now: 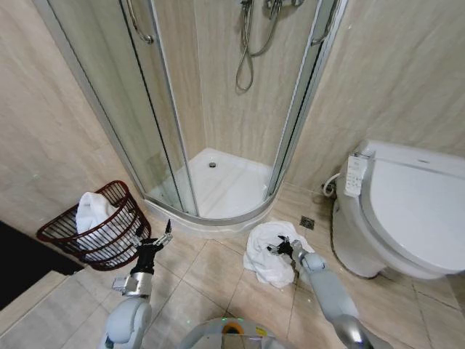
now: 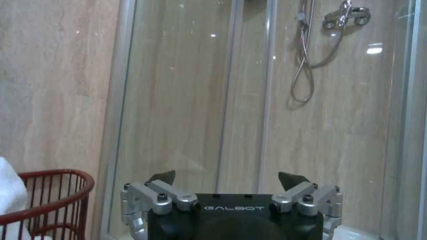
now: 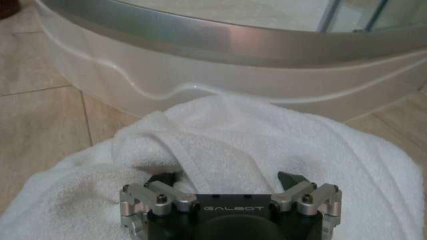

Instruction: Discard the used towel into the hamper.

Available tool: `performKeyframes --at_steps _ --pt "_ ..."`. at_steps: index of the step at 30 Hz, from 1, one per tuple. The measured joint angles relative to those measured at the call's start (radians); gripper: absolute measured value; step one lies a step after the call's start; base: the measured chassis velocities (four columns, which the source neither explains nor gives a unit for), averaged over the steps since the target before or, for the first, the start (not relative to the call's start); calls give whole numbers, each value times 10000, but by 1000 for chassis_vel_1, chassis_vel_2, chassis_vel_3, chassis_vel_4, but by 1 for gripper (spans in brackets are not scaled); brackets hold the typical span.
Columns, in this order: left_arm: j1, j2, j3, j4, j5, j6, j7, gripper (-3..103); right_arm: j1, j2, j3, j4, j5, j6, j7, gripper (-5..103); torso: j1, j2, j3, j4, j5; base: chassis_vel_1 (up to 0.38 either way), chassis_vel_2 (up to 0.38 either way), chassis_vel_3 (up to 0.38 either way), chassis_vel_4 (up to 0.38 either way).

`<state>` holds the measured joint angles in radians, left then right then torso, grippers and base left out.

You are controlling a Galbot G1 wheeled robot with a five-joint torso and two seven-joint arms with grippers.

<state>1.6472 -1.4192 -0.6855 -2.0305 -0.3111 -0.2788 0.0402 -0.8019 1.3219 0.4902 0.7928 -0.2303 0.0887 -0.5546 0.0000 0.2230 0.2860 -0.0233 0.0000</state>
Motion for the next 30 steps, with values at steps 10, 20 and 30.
performKeyframes --at_steps 10,20,30 --pt "0 -74 112 -29 143 45 -22 100 -205 106 184 -62 599 -27 796 82 0 0 0 -1 0 0 0 0 0" --pt "31 -150 164 -36 200 37 -23 100 -381 -6 335 -79 941 63 1051 44 0 0 0 0 1 0 0 0 0" --pt "-42 -169 298 38 244 36 -128 100 -448 -14 396 -190 1067 170 1278 13 0 0 0 0 0 0 0 0 0"
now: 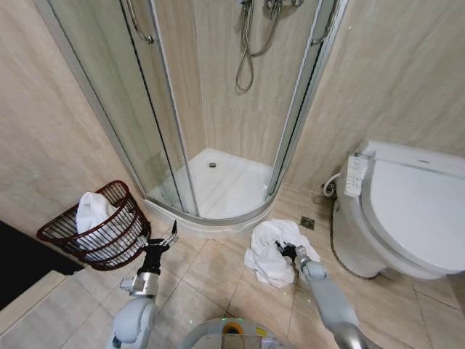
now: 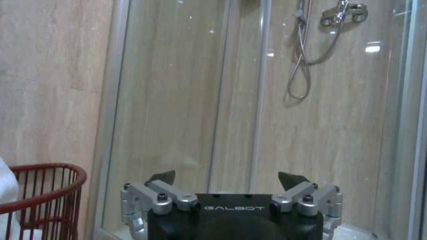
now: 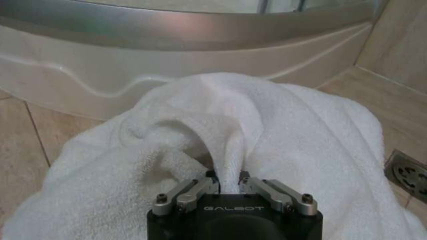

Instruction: Discard the used towel into the hamper.

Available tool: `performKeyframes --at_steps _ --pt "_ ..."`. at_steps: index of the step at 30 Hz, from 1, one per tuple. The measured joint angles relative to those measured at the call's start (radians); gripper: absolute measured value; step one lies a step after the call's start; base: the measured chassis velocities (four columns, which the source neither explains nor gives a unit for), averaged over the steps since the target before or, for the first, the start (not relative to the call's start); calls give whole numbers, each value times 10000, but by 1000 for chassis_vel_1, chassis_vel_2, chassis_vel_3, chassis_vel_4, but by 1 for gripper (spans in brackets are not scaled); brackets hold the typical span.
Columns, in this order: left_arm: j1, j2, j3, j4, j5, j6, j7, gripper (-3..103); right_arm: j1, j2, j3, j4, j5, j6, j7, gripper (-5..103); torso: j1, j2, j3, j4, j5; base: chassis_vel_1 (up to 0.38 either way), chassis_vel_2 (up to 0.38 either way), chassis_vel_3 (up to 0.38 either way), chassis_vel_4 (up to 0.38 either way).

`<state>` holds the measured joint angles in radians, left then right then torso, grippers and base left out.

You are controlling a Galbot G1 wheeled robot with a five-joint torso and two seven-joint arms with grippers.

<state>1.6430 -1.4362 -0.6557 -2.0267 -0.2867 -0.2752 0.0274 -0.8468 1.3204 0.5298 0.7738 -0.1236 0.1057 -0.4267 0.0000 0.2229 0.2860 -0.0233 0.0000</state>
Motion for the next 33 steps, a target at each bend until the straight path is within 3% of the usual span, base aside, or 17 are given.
performKeyframes --at_steps 2,24,33 --pt "1 4 -4 13 0 -4 -25 100 10 15 4 -48 5 33 91 8 0 0 0 0 1 0 0 0 0" --pt "-49 86 -61 84 -218 -41 -146 100 -681 120 53 903 851 394 1361 8 0 -2 0 -1 0 0 0 0 0" --pt "24 160 -150 -28 -336 -81 -142 100 -979 234 174 1677 564 818 1959 8 0 -2 0 0 -1 0 0 0 0"
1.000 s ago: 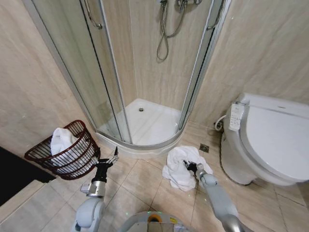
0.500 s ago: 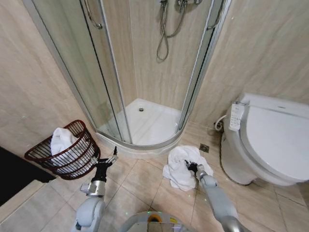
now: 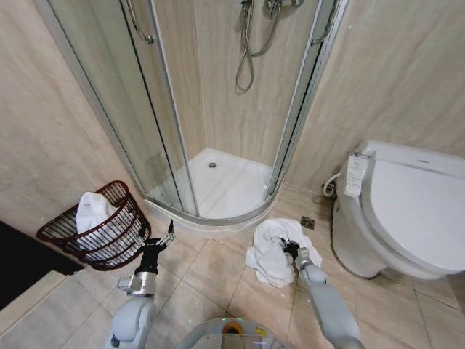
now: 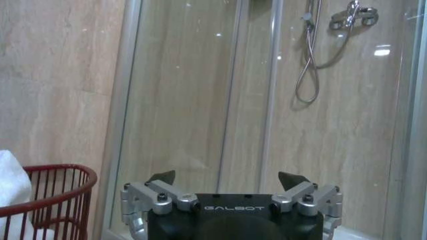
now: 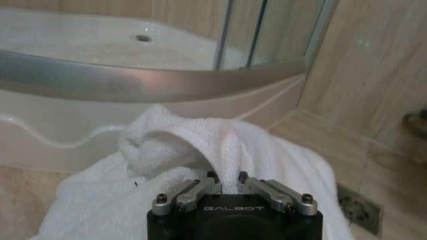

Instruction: Discard the used towel into the hamper.

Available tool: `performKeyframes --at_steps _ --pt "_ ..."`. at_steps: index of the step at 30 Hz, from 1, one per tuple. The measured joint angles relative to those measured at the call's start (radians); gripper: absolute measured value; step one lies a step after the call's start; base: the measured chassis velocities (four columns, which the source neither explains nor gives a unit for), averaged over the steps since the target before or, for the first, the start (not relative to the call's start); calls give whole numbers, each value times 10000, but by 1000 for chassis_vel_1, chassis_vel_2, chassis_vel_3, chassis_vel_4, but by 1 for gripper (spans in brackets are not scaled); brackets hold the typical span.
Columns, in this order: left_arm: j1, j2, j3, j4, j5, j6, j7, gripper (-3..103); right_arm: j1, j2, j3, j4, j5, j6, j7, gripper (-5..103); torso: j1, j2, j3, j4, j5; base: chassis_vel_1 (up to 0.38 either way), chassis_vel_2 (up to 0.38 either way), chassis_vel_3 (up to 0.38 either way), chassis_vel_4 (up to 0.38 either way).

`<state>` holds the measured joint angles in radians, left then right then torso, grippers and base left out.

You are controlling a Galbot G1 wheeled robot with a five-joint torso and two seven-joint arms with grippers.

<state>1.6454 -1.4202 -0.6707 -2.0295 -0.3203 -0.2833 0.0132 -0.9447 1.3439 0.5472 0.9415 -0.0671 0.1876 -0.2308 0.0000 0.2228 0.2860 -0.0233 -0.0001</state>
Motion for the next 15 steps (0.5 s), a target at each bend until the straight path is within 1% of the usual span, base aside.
performKeyframes --at_steps 5,15 --pt "38 73 -76 -94 -88 0 6 100 -239 22 41 644 29 18 325 8 0 0 0 0 -1 0 0 0 0" --pt "166 98 -214 -170 -171 -77 24 100 -718 -68 64 1798 83 -18 517 8 0 0 0 0 0 0 0 0 0"
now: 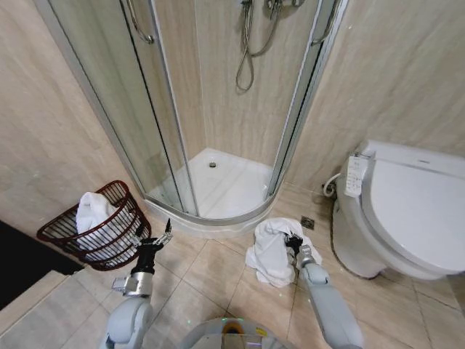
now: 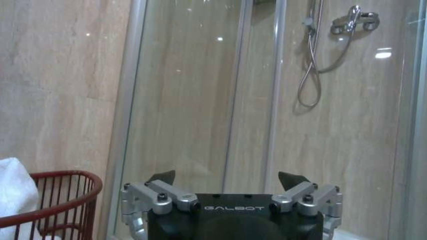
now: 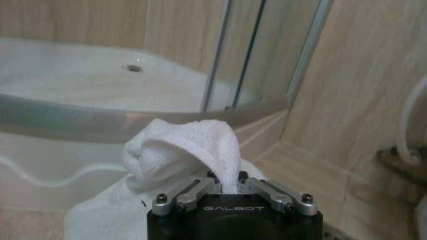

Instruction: Discard the used towel into the hamper.

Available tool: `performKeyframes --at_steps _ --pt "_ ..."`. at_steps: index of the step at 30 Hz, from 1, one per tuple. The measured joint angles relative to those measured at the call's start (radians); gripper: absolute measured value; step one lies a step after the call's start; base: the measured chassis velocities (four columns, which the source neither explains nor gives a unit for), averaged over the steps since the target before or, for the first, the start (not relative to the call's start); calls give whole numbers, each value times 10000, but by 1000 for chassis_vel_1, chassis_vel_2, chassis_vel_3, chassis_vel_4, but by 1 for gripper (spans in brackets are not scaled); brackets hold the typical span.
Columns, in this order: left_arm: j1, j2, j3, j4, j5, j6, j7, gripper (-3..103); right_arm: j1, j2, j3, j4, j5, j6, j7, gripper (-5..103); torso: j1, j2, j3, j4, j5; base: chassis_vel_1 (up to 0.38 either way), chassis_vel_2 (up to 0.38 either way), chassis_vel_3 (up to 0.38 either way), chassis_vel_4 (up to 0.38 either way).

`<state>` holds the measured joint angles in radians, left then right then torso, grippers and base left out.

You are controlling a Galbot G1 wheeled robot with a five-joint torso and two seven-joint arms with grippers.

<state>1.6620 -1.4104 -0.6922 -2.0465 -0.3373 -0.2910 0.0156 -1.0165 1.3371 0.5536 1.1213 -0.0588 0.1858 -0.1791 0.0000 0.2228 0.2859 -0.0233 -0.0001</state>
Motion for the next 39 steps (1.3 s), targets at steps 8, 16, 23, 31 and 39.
performKeyframes --at_steps 8,16,23,31,39 --pt "27 -5 -57 -54 -27 -47 12 100 -434 -148 40 1210 436 -333 70 8 0 0 0 0 2 0 0 0 0" --pt "72 54 -256 -58 -156 -88 66 100 -1028 -209 47 2753 1150 -787 71 8 0 3 0 0 -3 0 0 0 0" --pt "108 141 -440 -78 -304 -103 86 100 -1288 -221 36 3727 1336 -971 88 8 0 3 0 0 0 0 0 0 0" --pt "122 222 -651 -174 -421 -80 120 100 -1732 -192 4 5760 1573 -1910 761 8 0 3 0 0 0 0 0 0 0" --pt "163 149 -655 -237 -444 -71 186 100 -2087 -323 -13 7655 1978 -3051 1286 8 0 3 0 0 1 0 0 0 0"
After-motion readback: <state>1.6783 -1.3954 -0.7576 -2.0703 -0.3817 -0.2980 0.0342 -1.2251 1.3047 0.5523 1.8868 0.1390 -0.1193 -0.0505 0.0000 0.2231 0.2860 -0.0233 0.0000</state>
